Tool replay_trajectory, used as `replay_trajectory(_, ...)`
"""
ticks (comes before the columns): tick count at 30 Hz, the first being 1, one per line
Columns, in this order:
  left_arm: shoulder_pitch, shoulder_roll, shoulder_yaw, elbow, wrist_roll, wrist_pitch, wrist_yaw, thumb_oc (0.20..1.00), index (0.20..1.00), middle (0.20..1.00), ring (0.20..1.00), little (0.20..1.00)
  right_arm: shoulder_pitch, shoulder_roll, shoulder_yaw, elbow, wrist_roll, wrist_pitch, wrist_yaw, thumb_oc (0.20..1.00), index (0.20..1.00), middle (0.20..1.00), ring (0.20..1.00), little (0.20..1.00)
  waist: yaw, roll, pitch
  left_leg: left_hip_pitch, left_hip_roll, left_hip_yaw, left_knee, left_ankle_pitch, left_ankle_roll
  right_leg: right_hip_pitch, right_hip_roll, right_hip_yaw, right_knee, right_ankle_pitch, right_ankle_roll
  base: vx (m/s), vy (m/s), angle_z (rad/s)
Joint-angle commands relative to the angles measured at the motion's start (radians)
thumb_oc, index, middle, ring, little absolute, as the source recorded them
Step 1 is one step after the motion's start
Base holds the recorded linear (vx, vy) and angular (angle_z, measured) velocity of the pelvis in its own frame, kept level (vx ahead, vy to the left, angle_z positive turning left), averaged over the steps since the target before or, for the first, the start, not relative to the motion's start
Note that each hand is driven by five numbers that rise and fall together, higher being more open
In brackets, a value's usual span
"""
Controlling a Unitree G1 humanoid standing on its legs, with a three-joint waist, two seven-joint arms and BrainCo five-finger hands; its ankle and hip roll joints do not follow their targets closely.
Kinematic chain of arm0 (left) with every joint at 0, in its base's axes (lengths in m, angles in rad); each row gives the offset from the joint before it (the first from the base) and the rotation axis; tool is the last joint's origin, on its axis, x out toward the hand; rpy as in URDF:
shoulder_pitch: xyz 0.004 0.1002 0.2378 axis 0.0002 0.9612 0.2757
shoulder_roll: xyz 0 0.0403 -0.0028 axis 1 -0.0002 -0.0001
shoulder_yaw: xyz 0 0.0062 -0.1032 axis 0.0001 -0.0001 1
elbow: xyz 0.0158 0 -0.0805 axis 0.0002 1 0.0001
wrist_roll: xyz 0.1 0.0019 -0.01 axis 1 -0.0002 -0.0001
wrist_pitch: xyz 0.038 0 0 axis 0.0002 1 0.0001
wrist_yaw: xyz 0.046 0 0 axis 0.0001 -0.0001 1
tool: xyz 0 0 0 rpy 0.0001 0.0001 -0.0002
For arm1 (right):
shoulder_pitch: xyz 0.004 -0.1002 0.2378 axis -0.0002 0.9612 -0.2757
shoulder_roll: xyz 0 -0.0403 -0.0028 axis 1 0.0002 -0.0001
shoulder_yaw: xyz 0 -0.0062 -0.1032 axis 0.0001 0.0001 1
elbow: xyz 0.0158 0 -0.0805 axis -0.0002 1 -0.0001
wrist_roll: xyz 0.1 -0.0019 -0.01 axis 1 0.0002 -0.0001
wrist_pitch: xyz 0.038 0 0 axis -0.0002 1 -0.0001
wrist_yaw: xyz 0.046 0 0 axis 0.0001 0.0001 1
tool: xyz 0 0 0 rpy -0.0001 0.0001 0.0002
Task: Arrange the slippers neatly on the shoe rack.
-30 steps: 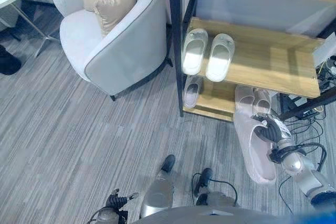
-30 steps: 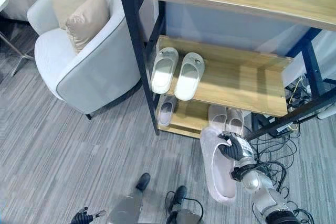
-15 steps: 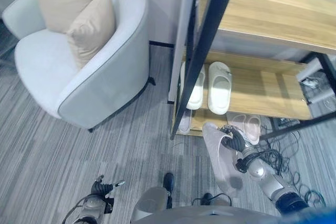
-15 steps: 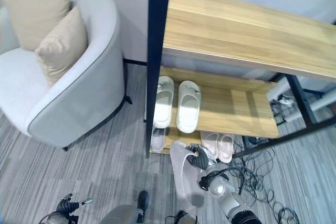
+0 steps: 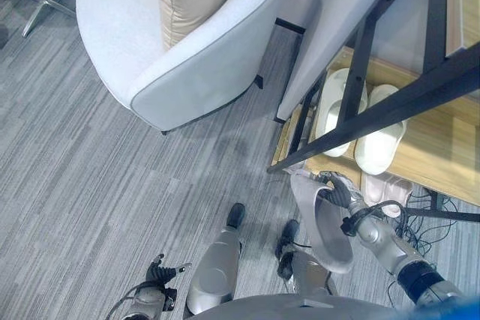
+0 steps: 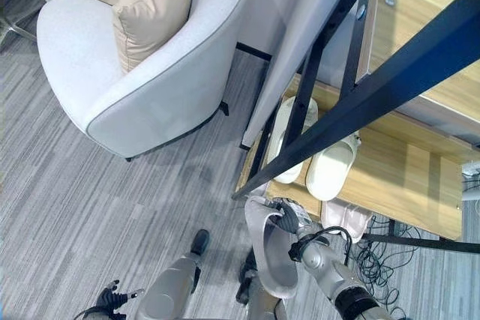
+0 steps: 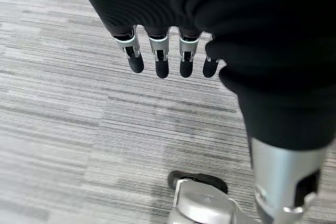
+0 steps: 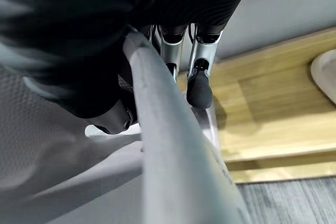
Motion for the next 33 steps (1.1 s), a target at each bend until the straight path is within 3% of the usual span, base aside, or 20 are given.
replay_trajectory(1, -0.013, -0.003, 0.000, 0.002, -0.019, -0.020, 0.033, 1.000, 1.000, 1.000, 1.000, 1.000, 0.024, -0.092, -0.008, -0.047, -0.025, -0.017, -0.045, 0.200, 0.200, 0.200, 0.200, 0.200, -0.016, 0.043, -0.018, -0.055, 0.079, -0.083, 0.077, -0.071, -0.086, -0.030, -0.008, -0.010, 0.147, -0.075, 0.035, -0.12, -0.076, 0.00)
replay_trajectory(5, -0.037, 0.011, 0.006, -0.049, -0.075, -0.035, 0.059, 1.000, 1.000, 1.000, 1.000, 1.000, -0.032, -0.107, 0.007, -0.010, -0.069, 0.012, -0.079, 0.200, 0.200, 0.200, 0.200, 0.200, -0.007, 0.056, 0.015, -0.078, 0.100, -0.053, 0.128, -0.088, -0.087, -0.083, -0.022, -0.028, 0.218, -0.074, 0.045, -0.06, 0.017, -0.08)
replay_trajectory(7, -0.040, 0.021, -0.001, -0.081, -0.081, -0.038, 0.060, 1.000, 1.000, 1.000, 1.000, 1.000, -0.057, -0.099, -0.010, 0.008, -0.084, 0.031, -0.101, 0.200, 0.200, 0.200, 0.200, 0.200, 0.000, 0.064, 0.032, -0.103, 0.126, -0.008, 0.177, -0.119, -0.078, -0.139, -0.063, -0.056, 0.279, -0.049, 0.070, -0.11, 0.046, -0.88)
replay_trajectory(9, -0.050, 0.029, -0.006, -0.089, -0.088, -0.040, 0.068, 1.000, 1.000, 1.000, 1.000, 1.000, -0.070, -0.110, -0.010, -0.002, -0.093, 0.040, -0.109, 0.200, 0.200, 0.200, 0.200, 0.200, 0.002, 0.066, 0.061, -0.139, 0.128, -0.001, 0.257, -0.142, -0.075, -0.173, -0.072, -0.038, 0.342, -0.076, 0.062, -0.11, -0.003, -1.17)
replay_trajectory(11, -0.062, 0.039, -0.011, -0.103, -0.094, -0.044, 0.075, 1.000, 1.000, 1.000, 1.000, 1.000, -0.068, -0.136, -0.017, -0.019, -0.103, 0.039, -0.123, 0.200, 0.200, 0.200, 0.200, 0.200, -0.010, 0.079, 0.069, -0.199, 0.127, -0.004, 0.323, -0.158, -0.071, -0.227, -0.079, -0.029, 0.416, -0.114, 0.047, -0.10, -0.015, -0.06)
replay_trajectory(12, -0.053, 0.024, -0.024, -0.128, -0.138, -0.093, 0.081, 1.000, 1.000, 1.000, 1.000, 1.000, -0.093, -0.150, -0.026, 0.024, -0.083, 0.050, -0.155, 0.200, 0.200, 0.200, 0.200, 0.200, -0.007, 0.089, 0.075, -0.265, 0.117, -0.026, 0.388, -0.172, -0.071, -0.289, -0.086, -0.025, 0.493, -0.148, 0.030, -0.06, -0.060, 0.13)
replay_trajectory(13, -0.105, 0.029, -0.023, -0.144, -0.149, -0.073, 0.094, 1.000, 1.000, 1.000, 1.000, 1.000, -0.098, -0.159, -0.021, -0.033, -0.099, 0.042, -0.134, 0.200, 0.200, 0.200, 0.200, 0.200, -0.029, 0.080, 0.071, -0.301, 0.121, -0.022, 0.422, -0.181, -0.073, -0.326, -0.084, -0.012, 0.526, -0.172, 0.023, -0.02, -0.090, 0.22)
replay_trajectory(14, -0.142, 0.028, -0.043, -0.173, -0.160, -0.066, 0.118, 1.000, 1.000, 1.000, 1.000, 1.000, -0.112, -0.180, -0.015, -0.049, -0.099, 0.047, -0.137, 0.200, 0.200, 0.200, 0.200, 0.200, -0.038, 0.077, 0.072, -0.330, 0.131, -0.022, 0.477, -0.227, -0.078, -0.354, -0.083, 0.003, 0.581, -0.219, 0.024, -0.05, -0.055, 0.37)
replay_trajectory(17, -0.161, 0.015, -0.049, -0.216, -0.225, -0.083, 0.144, 1.000, 1.000, 1.000, 1.000, 1.000, -0.213, -0.234, -0.038, -0.043, -0.087, 0.084, -0.214, 0.200, 0.200, 0.200, 0.200, 0.200, -0.054, 0.094, 0.069, -0.535, 0.123, -0.039, 0.684, -0.292, -0.062, -0.560, -0.099, 0.049, 0.776, -0.308, -0.022, -0.14, 0.000, -0.08)
replay_trajectory(19, -0.158, 0.016, -0.045, -0.228, -0.242, -0.086, 0.154, 1.000, 1.000, 1.000, 1.000, 1.000, -0.245, -0.242, -0.046, -0.046, -0.077, 0.090, -0.229, 0.200, 0.200, 0.200, 0.200, 0.200, -0.054, 0.096, 0.059, -0.602, 0.119, -0.035, 0.744, -0.307, -0.059, -0.623, -0.108, 0.062, 0.827, -0.328, -0.033, -0.09, 0.019, -0.19)
replay_trajectory(21, -0.139, 0.024, -0.030, -0.273, -0.322, -0.107, 0.165, 1.000, 1.000, 1.000, 1.000, 1.000, -0.346, -0.304, -0.092, -0.110, -0.041, 0.097, -0.278, 0.200, 0.200, 0.200, 0.200, 0.200, -0.056, 0.111, 0.036, -0.796, 0.101, -0.049, 0.934, -0.355, -0.046, -0.825, -0.105, 0.110, 1.013, -0.400, -0.066, -0.07, 0.032, -0.06)
replay_trajectory(22, -0.134, 0.030, -0.026, -0.279, -0.336, -0.108, 0.163, 1.000, 1.000, 1.000, 1.000, 1.000, -0.365, -0.323, -0.100, -0.132, -0.032, 0.094, -0.286, 0.200, 0.200, 0.200, 0.200, 0.200, -0.059, 0.114, 0.029, -0.834, 0.101, -0.053, 0.976, -0.370, -0.041, -0.865, -0.103, 0.120, 1.052, -0.416, -0.072, -0.01, 0.035, -0.09)
replay_trajectory(24, -0.123, 0.040, -0.024, -0.303, -0.345, -0.114, 0.174, 1.000, 1.000, 1.000, 1.000, 1.000, -0.411, -0.345, -0.114, -0.148, -0.008, 0.095, -0.296, 0.200, 0.200, 0.200, 0.200, 0.200, -0.056, 0.124, 0.015, -0.920, 0.098, -0.062, 1.067, -0.400, -0.031, -0.953, -0.103, 0.137, 1.140, -0.444, -0.082, 0.03, 0.046, -0.16)
replay_trajectory(27, -0.118, 0.085, -0.008, -0.339, -0.394, -0.120, 0.181, 1.000, 1.000, 1.000, 1.000, 1.000, -0.539, -0.381, -0.136, -0.134, 0.133, 0.074, -0.297, 0.200, 0.200, 0.200, 0.200, 0.200, -0.043, 0.145, 0.004, -1.083, 0.073, -0.082, 1.286, -0.456, -0.015, -1.143, -0.108, 0.190, 1.382, -0.523, -0.112, 0.09, 0.050, -0.13)
replay_trajectory(28, -0.119, 0.084, -0.007, -0.339, -0.395, -0.120, 0.180, 1.000, 1.000, 1.000, 1.000, 1.000, -0.543, -0.381, -0.134, -0.132, 0.134, 0.073, -0.297, 0.200, 0.200, 0.200, 0.200, 0.200, -0.044, 0.143, 0.001, -1.091, 0.072, -0.080, 1.293, -0.459, -0.015, -1.153, -0.109, 0.195, 1.390, -0.527, -0.112, 0.21, 0.122, -0.09)
replay_trajectory(29, -0.101, 0.152, 0.034, -0.319, -0.426, -0.127, 0.192, 1.000, 1.000, 1.000, 1.000, 1.000, -0.683, -0.446, -0.095, -0.092, 0.198, 0.055, -0.294, 0.200, 0.200, 0.200, 0.200, 0.200, -0.024, 0.163, 0.013, -1.194, 0.046, -0.082, 1.465, -0.507, -0.005, -1.273, -0.116, 0.247, 1.580, -0.587, -0.134, 0.24, 0.136, 0.03)
replay_trajectory(30, -0.089, 0.185, 0.048, -0.305, -0.428, -0.131, 0.194, 1.000, 1.000, 1.000, 1.000, 1.000, -0.760, -0.463, -0.053, -0.040, 0.227, 0.047, -0.284, 0.200, 0.200, 0.200, 0.200, 0.200, -0.014, 0.170, 0.027, -1.235, 0.034, -0.082, 1.552, -0.532, -0.006, -1.324, -0.110, 0.291, 1.682, -0.618, -0.145, 0.23, 0.133, 0.01)
replay_trajectory(31, -0.089, 0.184, 0.050, -0.305, -0.428, -0.131, 0.194, 1.000, 1.000, 1.000, 1.000, 1.000, -0.764, -0.463, -0.049, -0.038, 0.227, 0.046, -0.284, 0.200, 0.200, 0.200, 0.200, 0.200, -0.016, 0.168, 0.028, -1.235, 0.033, -0.081, 1.553, -0.533, -0.006, -1.326, -0.111, 0.294, 1.684, -0.619, -0.145, 0.13, 0.051, -0.03)
replay_trajectory(33, -0.061, 0.215, 0.066, -0.268, -0.456, -0.136, 0.182, 1.000, 1.000, 1.000, 1.000, 1.000, -0.881, -0.491, 0.027, 0.067, 0.260, 0.043, -0.272, 0.200, 0.200, 0.200, 0.200, 0.200, 0.007, 0.175, 0.084, -1.236, 0.021, -0.078, 1.659, -0.579, -0.006, -1.344, -0.100, 0.357, 1.819, -0.661, -0.161, 0.13, 0.034, 0.01)
